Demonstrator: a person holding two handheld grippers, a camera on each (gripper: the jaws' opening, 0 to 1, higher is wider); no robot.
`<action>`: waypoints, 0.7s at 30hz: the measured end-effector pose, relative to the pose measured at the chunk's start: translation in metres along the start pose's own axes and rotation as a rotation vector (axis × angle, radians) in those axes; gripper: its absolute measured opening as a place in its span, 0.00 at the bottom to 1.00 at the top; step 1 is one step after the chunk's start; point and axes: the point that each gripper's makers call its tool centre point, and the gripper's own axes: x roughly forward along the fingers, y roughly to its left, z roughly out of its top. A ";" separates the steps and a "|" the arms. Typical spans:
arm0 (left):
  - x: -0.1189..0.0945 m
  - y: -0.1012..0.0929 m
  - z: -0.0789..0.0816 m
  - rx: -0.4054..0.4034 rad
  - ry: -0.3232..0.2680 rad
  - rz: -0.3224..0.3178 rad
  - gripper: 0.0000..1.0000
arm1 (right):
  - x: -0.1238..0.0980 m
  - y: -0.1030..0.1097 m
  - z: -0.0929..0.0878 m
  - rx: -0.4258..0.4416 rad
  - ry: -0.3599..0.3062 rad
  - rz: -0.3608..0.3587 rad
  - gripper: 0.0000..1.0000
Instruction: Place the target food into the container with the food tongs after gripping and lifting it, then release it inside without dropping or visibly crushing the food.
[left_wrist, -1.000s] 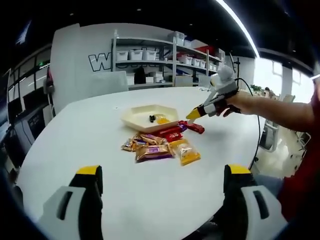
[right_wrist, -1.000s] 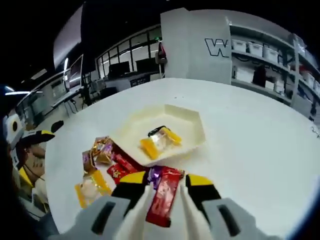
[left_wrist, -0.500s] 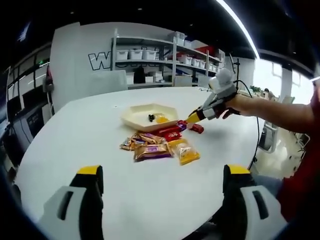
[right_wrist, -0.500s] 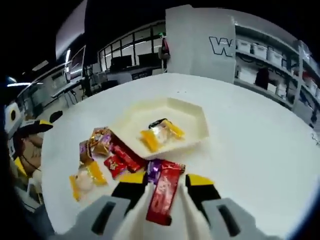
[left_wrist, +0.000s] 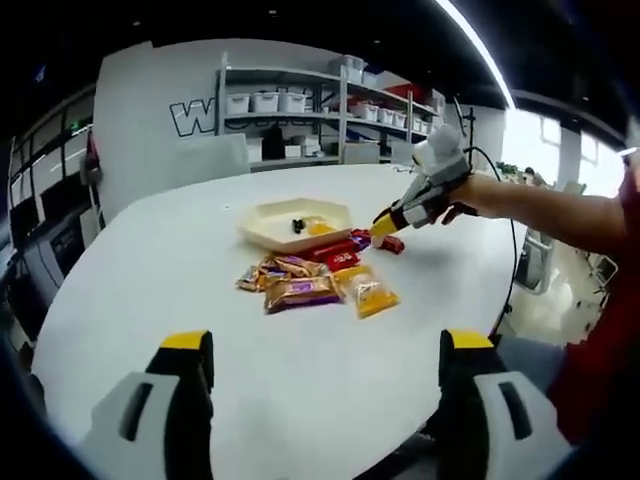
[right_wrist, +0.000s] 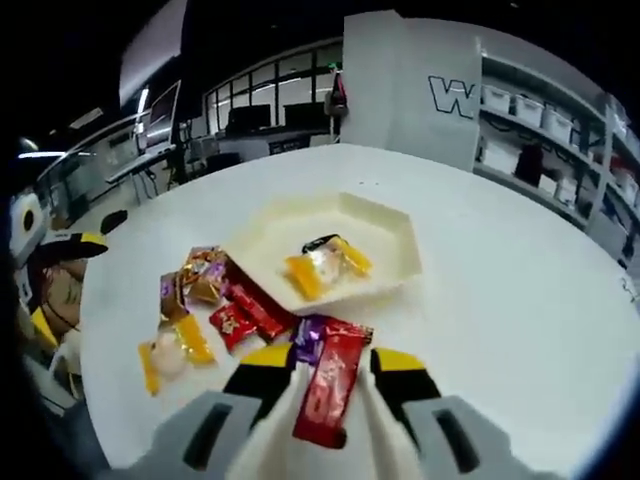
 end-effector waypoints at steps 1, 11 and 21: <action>0.000 0.002 -0.003 0.000 0.016 0.007 0.88 | 0.000 0.000 0.000 -0.001 0.001 0.000 0.24; 0.001 0.004 -0.013 0.049 0.078 0.014 0.86 | -0.003 0.002 -0.002 -0.005 0.006 0.002 0.22; 0.002 0.010 -0.014 0.069 0.107 0.033 0.85 | -0.008 0.006 -0.006 0.027 0.010 0.013 0.20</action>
